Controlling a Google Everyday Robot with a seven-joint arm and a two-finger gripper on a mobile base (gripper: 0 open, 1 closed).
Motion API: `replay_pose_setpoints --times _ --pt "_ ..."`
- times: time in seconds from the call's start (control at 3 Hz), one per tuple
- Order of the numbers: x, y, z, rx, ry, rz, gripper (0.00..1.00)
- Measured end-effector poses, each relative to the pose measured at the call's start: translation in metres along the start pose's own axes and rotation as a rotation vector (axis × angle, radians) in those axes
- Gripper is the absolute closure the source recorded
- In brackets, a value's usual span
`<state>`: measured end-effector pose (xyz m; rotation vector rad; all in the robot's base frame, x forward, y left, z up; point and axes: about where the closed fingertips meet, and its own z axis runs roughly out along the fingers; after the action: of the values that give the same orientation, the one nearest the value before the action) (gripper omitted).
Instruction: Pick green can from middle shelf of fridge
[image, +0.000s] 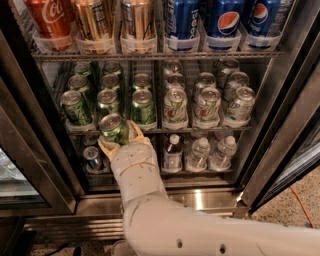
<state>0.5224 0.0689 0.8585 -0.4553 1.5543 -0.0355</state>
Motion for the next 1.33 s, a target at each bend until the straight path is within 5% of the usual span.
replay_pose_setpoints --times 0.67,1.33 --pt "0.005 -0.025 -0.026 -0.066 0.033 0.048 1.0" --pt "0.027 -0.076 -0.055 -0.143 0.112 0.09 1.0"
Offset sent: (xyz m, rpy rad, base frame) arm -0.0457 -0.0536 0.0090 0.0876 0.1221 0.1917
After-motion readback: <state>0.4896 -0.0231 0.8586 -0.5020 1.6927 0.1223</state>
